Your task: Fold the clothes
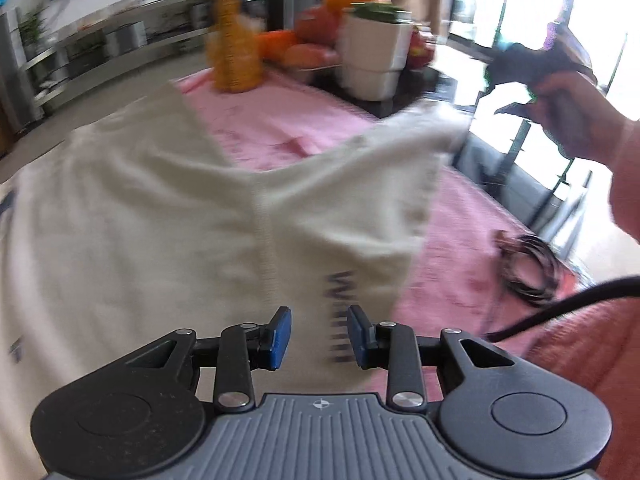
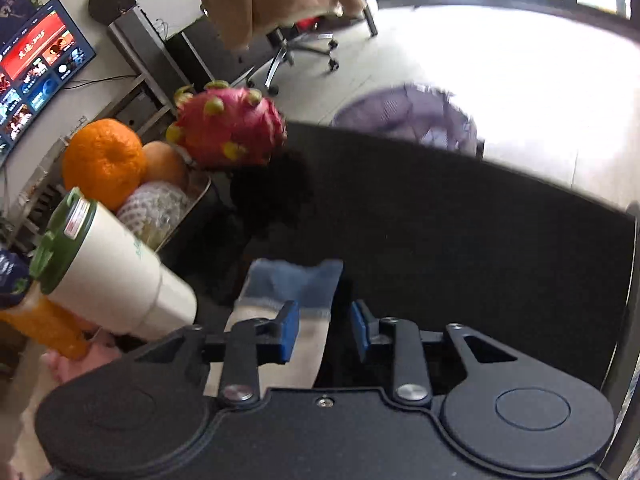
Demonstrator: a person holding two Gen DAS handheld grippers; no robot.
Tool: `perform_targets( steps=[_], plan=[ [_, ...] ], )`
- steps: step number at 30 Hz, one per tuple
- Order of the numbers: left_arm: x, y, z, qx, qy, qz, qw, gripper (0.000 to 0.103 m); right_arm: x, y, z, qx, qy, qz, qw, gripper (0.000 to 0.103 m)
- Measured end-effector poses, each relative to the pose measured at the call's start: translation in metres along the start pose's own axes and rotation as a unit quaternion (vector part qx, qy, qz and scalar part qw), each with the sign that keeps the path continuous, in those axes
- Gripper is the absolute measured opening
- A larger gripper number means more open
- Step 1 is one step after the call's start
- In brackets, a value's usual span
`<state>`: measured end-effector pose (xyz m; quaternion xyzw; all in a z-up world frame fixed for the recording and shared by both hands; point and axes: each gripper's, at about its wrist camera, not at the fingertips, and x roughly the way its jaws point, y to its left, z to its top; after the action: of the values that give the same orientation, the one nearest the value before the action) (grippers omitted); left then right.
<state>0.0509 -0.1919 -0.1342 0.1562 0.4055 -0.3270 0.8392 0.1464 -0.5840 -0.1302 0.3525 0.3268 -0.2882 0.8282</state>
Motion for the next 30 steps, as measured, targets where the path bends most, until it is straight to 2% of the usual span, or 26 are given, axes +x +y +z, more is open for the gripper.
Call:
perform_targets(
  steps=[2,4,6,13,14,15,16,21,25,27,28,30],
  plan=[
    [0.004,-0.009,-0.002,0.016,0.002,-0.008,0.9998,0.026,-0.001,0.001,-0.003,-0.007,0.003,0.012,1.000,0.029],
    [0.015,-0.018,-0.005,0.037,0.018,-0.013,0.9991,0.021,0.000,0.003,-0.003,-0.013,0.002,0.026,1.000,0.029],
    [0.019,-0.020,-0.013,0.054,0.031,-0.018,0.9979,0.020,0.006,0.006,-0.001,-0.021,0.003,0.026,0.999,0.029],
    [0.020,-0.017,-0.020,0.077,0.033,-0.028,0.9961,0.020,0.039,0.022,0.002,-0.088,0.005,-0.031,0.996,0.029],
    [0.021,-0.019,-0.020,0.084,0.033,-0.028,0.9956,0.020,0.045,0.025,0.000,-0.097,0.011,-0.035,0.995,0.027],
    [0.021,-0.020,-0.020,0.092,0.032,-0.028,0.9949,0.020,0.049,0.028,-0.002,-0.112,0.008,-0.039,0.993,0.011],
    [0.020,-0.022,-0.021,0.101,0.031,-0.028,0.9941,0.020,0.050,0.033,-0.003,-0.127,-0.002,-0.048,0.991,0.004],
    [0.019,-0.023,-0.023,0.124,0.026,-0.035,0.9913,0.020,0.049,0.046,-0.001,-0.156,-0.077,-0.095,0.980,0.004],
    [0.018,-0.024,-0.024,0.129,0.027,-0.037,0.9906,0.019,0.062,0.047,-0.002,-0.170,-0.057,-0.115,0.977,0.006],
    [0.013,-0.030,-0.026,0.130,0.030,-0.057,0.9894,0.019,0.046,0.046,0.002,-0.150,-0.060,-0.105,0.981,0.008],
    [0.008,-0.036,-0.028,0.134,0.030,-0.073,0.9879,0.011,0.036,0.046,0.004,-0.137,-0.063,-0.098,0.984,0.008],
    [-0.006,-0.045,-0.032,0.140,0.032,-0.111,0.9834,0.015,0.011,0.047,0.008,-0.109,-0.071,-0.076,0.988,0.011]
  ],
)
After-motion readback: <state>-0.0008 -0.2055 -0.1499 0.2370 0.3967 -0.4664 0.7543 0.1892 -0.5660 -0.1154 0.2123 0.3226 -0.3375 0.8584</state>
